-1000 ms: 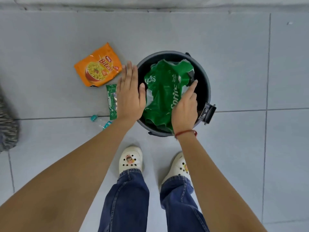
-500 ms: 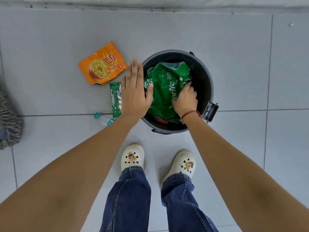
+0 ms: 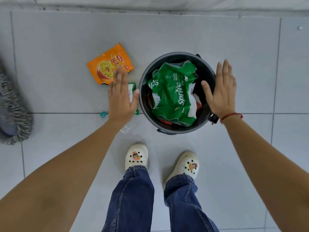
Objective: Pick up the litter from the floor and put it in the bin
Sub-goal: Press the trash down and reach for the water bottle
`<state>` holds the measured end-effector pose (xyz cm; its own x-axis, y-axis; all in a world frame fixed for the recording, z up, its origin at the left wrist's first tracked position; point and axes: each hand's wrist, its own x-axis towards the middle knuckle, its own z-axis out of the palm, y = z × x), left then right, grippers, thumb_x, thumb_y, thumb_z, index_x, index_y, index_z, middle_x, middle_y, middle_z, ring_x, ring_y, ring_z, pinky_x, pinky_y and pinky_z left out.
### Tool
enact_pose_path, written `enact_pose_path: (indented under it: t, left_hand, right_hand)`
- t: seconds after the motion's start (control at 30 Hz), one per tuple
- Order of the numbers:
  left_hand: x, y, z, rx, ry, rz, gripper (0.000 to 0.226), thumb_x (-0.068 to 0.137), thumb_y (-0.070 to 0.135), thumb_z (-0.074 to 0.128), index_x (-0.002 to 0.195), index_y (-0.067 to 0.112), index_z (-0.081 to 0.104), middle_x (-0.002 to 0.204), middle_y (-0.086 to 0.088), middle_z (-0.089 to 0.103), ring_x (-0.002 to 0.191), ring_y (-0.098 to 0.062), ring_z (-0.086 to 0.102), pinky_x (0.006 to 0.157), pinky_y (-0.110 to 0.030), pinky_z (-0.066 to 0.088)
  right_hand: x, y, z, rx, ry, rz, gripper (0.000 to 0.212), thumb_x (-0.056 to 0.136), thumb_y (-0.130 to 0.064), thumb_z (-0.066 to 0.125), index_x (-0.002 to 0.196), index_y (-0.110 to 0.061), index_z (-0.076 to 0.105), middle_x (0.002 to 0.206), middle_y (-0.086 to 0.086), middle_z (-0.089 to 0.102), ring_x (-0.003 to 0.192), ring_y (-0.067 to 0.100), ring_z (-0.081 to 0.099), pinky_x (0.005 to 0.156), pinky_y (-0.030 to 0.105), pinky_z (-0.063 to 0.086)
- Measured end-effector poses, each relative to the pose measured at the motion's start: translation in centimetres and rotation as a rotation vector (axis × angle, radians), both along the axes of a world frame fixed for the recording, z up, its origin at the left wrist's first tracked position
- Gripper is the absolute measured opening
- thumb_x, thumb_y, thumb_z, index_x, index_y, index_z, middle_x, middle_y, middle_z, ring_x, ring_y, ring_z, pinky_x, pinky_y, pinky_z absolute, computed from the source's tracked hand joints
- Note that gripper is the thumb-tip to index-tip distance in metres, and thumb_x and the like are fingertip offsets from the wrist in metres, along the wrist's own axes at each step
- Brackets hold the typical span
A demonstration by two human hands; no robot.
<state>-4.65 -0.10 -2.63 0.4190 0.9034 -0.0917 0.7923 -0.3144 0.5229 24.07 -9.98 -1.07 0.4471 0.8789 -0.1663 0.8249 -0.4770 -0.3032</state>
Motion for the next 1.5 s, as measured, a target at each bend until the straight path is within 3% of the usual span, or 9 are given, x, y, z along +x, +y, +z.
enact_pose_path:
  t: [0.2,0.33,0.6,0.83,0.93,1.1,1.23,1.3,1.5]
  left_hand:
    - [-3.0,-0.1,-3.9,-0.059,0.063,0.316,0.064,0.096,0.04,0.043,0.147,0.007,0.022,0.156,-0.017,0.019,0.143,-0.032,0.02,0.112,-0.049,0.026]
    - [-2.4,0.8,-8.2,-0.37,0.248,0.466,0.083,0.089,0.042,0.057,0.149,0.008,0.011,0.156,-0.017,0.014,0.141,-0.033,0.021,0.107,-0.051,0.031]
    - [-1.0,2.0,-12.2,-0.589,0.415,0.434,0.07,0.089,0.01,0.054,0.146,0.01,0.014,0.14,-0.016,0.037,0.12,-0.036,0.046,0.098,-0.051,0.041]
    - [-1.4,0.1,-3.3,-0.261,0.04,0.616,0.05,0.089,0.01,0.049,0.138,0.01,0.034,0.126,-0.016,0.045,0.097,-0.031,0.054,0.07,-0.033,0.038]
    - [-1.5,-0.6,2.7,-0.071,-0.068,0.621,0.057,0.089,0.008,0.046,0.143,0.012,0.028,0.125,-0.013,0.044,0.084,-0.009,0.045,0.064,-0.019,0.036]
    - [3.4,-3.2,7.8,-0.167,-0.166,0.369,0.067,0.088,0.008,0.053,0.147,0.013,0.022,0.13,-0.01,0.037,0.074,0.004,0.043,0.054,-0.004,0.037]
    - [7.6,-4.8,6.3,-0.211,-0.062,0.136,0.069,0.085,0.022,0.059,0.145,0.011,0.027,0.128,-0.015,0.037,0.093,-0.021,0.051,0.074,-0.033,0.053]
    - [8.2,-5.0,5.2,-0.161,-0.009,0.089,0.07,0.083,0.038,0.059,0.142,0.011,0.032,0.132,-0.017,0.037,0.109,-0.028,0.044,0.09,-0.04,0.044]
    - [2.5,-5.5,0.9,-0.023,-0.236,0.515,0.053,0.09,0.036,0.055,0.134,0.009,0.043,0.128,-0.016,0.04,0.113,-0.019,0.04,0.097,-0.02,0.034]
  right_hand:
    - [0.1,0.2,-0.8,0.05,0.109,0.004,0.077,0.093,-0.054,0.034,0.149,-0.007,0.01,0.158,0.015,0.009,0.146,0.027,0.007,0.117,0.046,0.011]
    - [0.1,0.0,-1.3,0.102,0.141,0.005,0.077,0.092,-0.054,0.035,0.149,-0.007,0.011,0.158,0.016,0.009,0.146,0.027,0.008,0.117,0.04,0.009]
    - [0.6,-0.3,-1.7,0.121,0.15,0.006,0.082,0.088,-0.059,0.035,0.149,-0.011,0.009,0.159,0.014,0.008,0.147,0.023,0.006,0.117,0.032,0.006]
    - [0.1,-0.2,-0.8,0.107,0.151,-0.035,0.084,0.089,-0.059,0.037,0.148,-0.006,0.011,0.158,0.018,0.01,0.146,0.028,0.009,0.118,0.038,0.01]
    - [0.1,0.1,-0.6,0.072,0.118,-0.04,0.086,0.087,-0.061,0.036,0.148,-0.006,0.012,0.158,0.017,0.01,0.146,0.029,0.009,0.117,0.041,0.011]
    - [0.0,0.2,0.0,0.024,0.121,-0.044,0.085,0.087,-0.061,0.037,0.148,-0.006,0.014,0.158,0.017,0.012,0.145,0.029,0.011,0.117,0.043,0.014]
    - [0.0,0.1,-0.3,0.022,0.137,-0.048,0.084,0.087,-0.06,0.037,0.148,-0.007,0.013,0.158,0.014,0.012,0.146,0.027,0.011,0.117,0.042,0.013]
    - [0.0,-0.1,-0.3,0.035,0.142,-0.047,0.083,0.087,-0.059,0.037,0.148,-0.007,0.014,0.158,0.014,0.012,0.146,0.027,0.011,0.117,0.042,0.013]
    - [0.0,0.1,-0.8,0.082,0.144,-0.044,0.082,0.089,-0.058,0.037,0.148,-0.005,0.016,0.158,0.016,0.013,0.146,0.027,0.011,0.117,0.038,0.012]
